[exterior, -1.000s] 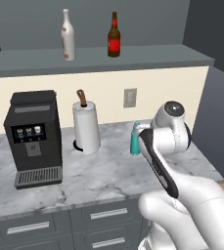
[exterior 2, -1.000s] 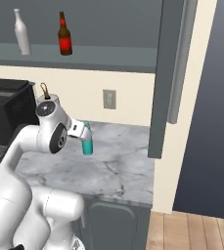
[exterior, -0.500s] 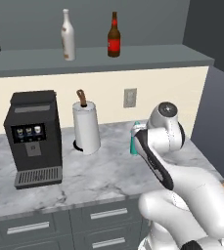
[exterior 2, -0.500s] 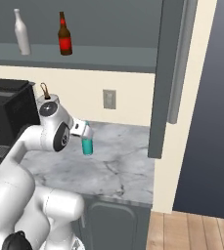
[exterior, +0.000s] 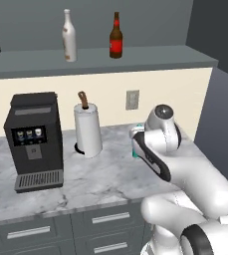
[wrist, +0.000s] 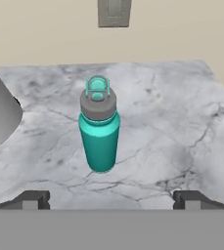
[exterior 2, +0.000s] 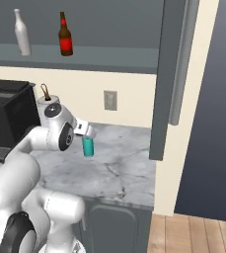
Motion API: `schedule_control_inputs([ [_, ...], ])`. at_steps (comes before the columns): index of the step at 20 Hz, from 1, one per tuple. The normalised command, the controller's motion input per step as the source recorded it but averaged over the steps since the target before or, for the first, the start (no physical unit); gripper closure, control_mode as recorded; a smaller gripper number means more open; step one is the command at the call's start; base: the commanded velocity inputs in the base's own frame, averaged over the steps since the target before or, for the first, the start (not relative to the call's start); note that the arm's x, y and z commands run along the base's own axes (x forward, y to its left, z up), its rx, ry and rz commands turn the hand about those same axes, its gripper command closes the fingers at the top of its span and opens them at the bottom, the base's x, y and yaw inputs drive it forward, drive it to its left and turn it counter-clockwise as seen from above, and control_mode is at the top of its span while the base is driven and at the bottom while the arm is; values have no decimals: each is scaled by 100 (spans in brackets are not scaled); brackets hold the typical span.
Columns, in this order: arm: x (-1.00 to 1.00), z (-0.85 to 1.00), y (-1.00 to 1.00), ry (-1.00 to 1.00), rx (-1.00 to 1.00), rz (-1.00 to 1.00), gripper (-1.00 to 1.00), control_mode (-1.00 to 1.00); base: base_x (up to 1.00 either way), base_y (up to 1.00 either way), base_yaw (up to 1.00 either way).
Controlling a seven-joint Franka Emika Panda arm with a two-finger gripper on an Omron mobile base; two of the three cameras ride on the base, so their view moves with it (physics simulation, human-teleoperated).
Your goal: Sort all alcoholic drinks to one cabinet, and non-alcoholic drinks to the other.
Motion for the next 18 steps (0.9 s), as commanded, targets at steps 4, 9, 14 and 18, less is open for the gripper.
schedule_control_inputs([
  [4, 32, -19, 1, 0, 0, 3, -100, -100, 0, 0, 0],
  [9, 32, -21, 0, 0, -1, 2, -100, -100, 0, 0, 0],
  [14, 29, -22, 0, 0, -1, 2, -100, -100, 0, 0, 0],
  [18, 32, -24, 0, 0, -1, 2, -100, -100, 0, 0, 0],
])
